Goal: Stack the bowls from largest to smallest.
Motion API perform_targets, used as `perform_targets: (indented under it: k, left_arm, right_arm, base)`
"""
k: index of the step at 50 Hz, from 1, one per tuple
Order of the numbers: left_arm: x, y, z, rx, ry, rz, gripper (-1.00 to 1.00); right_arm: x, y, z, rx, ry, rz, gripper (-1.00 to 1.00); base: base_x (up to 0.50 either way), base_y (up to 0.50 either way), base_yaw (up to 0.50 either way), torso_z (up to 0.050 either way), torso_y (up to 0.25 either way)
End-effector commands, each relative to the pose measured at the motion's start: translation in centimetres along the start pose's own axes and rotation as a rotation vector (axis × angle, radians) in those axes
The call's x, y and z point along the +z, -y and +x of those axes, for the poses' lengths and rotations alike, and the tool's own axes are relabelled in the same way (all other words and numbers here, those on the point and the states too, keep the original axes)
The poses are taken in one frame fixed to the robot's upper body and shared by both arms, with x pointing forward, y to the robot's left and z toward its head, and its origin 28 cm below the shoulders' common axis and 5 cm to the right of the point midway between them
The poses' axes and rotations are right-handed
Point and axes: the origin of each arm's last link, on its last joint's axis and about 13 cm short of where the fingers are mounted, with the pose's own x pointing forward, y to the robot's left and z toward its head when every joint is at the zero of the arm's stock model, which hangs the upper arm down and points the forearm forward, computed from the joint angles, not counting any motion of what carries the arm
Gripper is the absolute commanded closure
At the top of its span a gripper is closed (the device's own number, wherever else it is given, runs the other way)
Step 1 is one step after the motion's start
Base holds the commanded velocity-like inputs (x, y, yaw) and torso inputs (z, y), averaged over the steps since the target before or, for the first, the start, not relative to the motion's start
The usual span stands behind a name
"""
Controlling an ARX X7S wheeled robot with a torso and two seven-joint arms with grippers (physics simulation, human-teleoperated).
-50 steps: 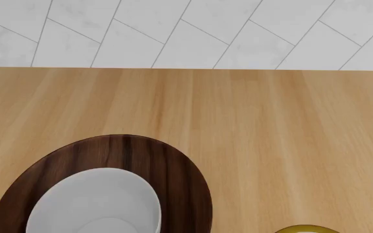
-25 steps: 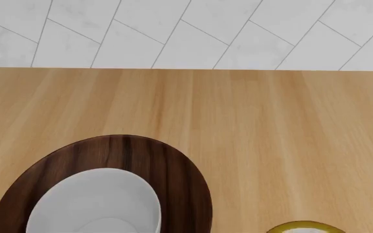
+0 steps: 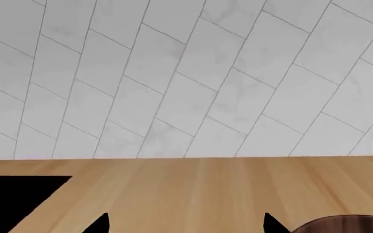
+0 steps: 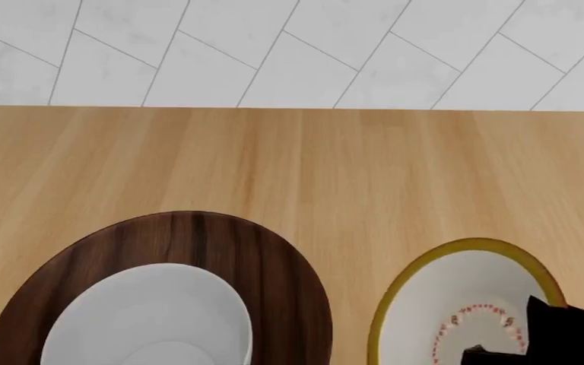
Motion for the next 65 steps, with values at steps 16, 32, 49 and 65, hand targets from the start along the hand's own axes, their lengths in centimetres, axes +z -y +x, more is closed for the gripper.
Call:
perform_targets:
  k: [16,32,49,65]
  left_arm:
    - [0.6,-1.1,0.0,0.037,0.037,-0.041,-1.00]
    - [0.8,-1.3,-0.1,0.045,0.037,-0.047,-1.00]
    - [0.7,-1.3,-0.1,0.040,0.037,-0.051,-1.00]
    - [0.9,-1.3,-0.2,0.041,0.041,-0.053,-1.00]
  right_arm:
    - [8.5,-4.3,1.5,0.175,0.127,0.173,1.00]
    - [9.8,-9.1,3.3,0.367,0.014,0.170,1.00]
    - [7.5,-12.9,4.7,0.504,-0.094,0.157,1.00]
    - [4.3,-13.7,5.7,0.535,-0.179,0.138,1.00]
  base:
    - [0.00,0.00,0.00,0.000,0.000]
    - [0.00,0.00,0.00,0.000,0.000]
    - [0.00,0.00,0.00,0.000,0.000]
    - [0.00,0.00,0.00,0.000,0.000]
